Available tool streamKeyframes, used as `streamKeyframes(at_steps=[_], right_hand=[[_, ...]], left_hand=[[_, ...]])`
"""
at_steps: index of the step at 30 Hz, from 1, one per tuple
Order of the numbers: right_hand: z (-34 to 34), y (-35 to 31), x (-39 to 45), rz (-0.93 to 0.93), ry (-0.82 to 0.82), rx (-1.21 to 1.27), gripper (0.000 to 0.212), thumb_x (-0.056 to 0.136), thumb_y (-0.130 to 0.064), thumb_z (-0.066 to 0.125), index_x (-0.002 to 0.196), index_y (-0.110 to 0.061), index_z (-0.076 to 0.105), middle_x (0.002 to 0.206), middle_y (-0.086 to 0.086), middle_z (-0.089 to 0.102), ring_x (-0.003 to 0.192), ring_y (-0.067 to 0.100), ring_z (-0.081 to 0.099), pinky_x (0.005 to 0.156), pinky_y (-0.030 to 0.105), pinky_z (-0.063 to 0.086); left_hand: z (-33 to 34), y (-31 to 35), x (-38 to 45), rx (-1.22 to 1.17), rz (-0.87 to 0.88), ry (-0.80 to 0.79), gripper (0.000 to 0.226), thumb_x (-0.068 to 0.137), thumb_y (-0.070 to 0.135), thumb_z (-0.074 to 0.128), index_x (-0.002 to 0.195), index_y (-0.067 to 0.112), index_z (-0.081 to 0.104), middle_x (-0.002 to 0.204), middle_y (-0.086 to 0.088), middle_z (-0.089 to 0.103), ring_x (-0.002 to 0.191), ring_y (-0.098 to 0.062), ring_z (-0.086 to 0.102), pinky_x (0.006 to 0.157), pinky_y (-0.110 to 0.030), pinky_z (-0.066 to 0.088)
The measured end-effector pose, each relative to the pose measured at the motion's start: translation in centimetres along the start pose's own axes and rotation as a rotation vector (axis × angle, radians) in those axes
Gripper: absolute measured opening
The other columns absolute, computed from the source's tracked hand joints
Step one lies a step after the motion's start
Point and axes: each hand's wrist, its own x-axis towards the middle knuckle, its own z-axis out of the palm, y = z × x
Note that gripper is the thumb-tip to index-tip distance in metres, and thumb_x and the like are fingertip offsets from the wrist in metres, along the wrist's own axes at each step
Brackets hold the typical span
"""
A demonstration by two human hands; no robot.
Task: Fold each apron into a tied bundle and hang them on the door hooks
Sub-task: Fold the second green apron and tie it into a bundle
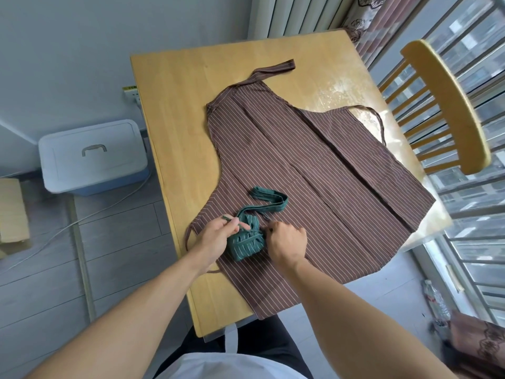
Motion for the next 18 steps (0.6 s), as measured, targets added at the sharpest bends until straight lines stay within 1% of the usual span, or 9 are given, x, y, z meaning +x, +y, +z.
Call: streamKeyframes(at_steps=[2,3,5,6,8,10,13,15,18], right_hand=[[0.0,0.0,0.0,0.017,-0.024,0.085,0.025,0.105,-0.033,0.044,0.093,-0.026,0.065,0.074,-0.004,0.070,0.065,0.020,0.061,0.082,0.038,0.052],[-0.4,0.1,-0.1,0.027,-0.025,0.203,0.021,0.105,-0.028,0.048,0.092,-0.026,0.064,0.079,-0.005,0.072,0.068,0.019,0.065,0.073,0.035,0.055],[-1.4,0.4,-0.6,0.048,0.001,0.594,0.017,0.102,-0.012,0.056,0.087,-0.020,0.061,0.086,-0.006,0.075,0.077,0.011,0.071,0.068,0.028,0.059],[-2.2,0.7,-1.0,0.038,0.022,0.763,0.018,0.100,-0.006,0.060,0.085,-0.017,0.058,0.085,-0.007,0.074,0.080,0.006,0.071,0.071,0.026,0.060],[-3.8,1.6,-1.9,-0.094,0.066,0.857,0.019,0.096,-0.003,0.066,0.084,-0.014,0.056,0.075,-0.010,0.069,0.076,0.000,0.069,0.071,0.021,0.058],[-5.0,1.9,-2.6,-0.251,0.072,0.751,0.016,0.096,-0.011,0.070,0.087,-0.015,0.057,0.075,-0.011,0.067,0.073,0.000,0.065,0.066,0.015,0.051],[-6.1,2.2,-2.6,-0.418,0.023,0.565,0.010,0.096,-0.019,0.069,0.096,-0.018,0.059,0.090,-0.010,0.071,0.083,0.004,0.067,0.072,0.028,0.057],[-6.4,1.9,-2.2,-0.532,-0.020,0.477,0.013,0.095,-0.020,0.070,0.099,-0.019,0.058,0.094,-0.009,0.072,0.084,0.004,0.069,0.071,0.032,0.059],[-7.1,0.6,-1.7,-0.697,-0.048,0.380,0.021,0.094,-0.018,0.072,0.108,-0.021,0.056,0.097,-0.005,0.075,0.085,0.008,0.073,0.070,0.032,0.061]], left_hand=[[0.4,0.5,0.1,0.165,0.008,-0.002,0.037,0.106,0.033,0.047,0.085,0.016,0.072,0.095,0.007,0.073,0.096,-0.012,0.067,0.089,-0.029,0.052],[0.7,0.7,0.2,0.249,0.014,0.002,0.037,0.106,0.037,0.047,0.085,0.017,0.071,0.084,0.008,0.070,0.081,-0.009,0.065,0.077,-0.025,0.052],[1.4,1.1,0.1,0.368,0.011,0.034,0.039,0.104,0.043,0.048,0.086,0.018,0.071,0.058,0.009,0.049,0.049,-0.005,0.045,0.049,-0.022,0.036],[1.8,1.3,0.0,0.393,0.016,0.055,0.039,0.104,0.043,0.048,0.085,0.018,0.071,0.052,0.010,0.041,0.043,-0.004,0.037,0.046,-0.023,0.032],[2.6,1.2,0.0,0.442,0.058,0.088,0.037,0.103,0.044,0.049,0.084,0.019,0.068,0.059,0.011,0.047,0.052,-0.005,0.045,0.053,-0.025,0.034],[2.9,1.1,-0.1,0.519,0.107,0.091,0.026,0.102,0.042,0.053,0.092,0.023,0.067,0.079,0.009,0.060,0.081,-0.010,0.054,0.071,-0.027,0.039],[2.7,0.7,-0.3,0.566,0.146,0.079,0.012,0.097,0.031,0.064,0.108,0.026,0.068,0.095,0.010,0.059,0.095,-0.009,0.053,0.089,-0.027,0.044],[2.5,0.8,-0.6,0.593,0.180,0.098,0.016,0.100,0.029,0.061,0.111,0.026,0.072,0.096,0.011,0.056,0.092,-0.010,0.052,0.083,-0.027,0.042],[2.4,1.0,-0.5,0.680,0.210,0.075,0.024,0.104,0.020,0.052,0.098,0.025,0.074,0.082,0.017,0.051,0.094,-0.015,0.050,0.076,-0.027,0.034]])
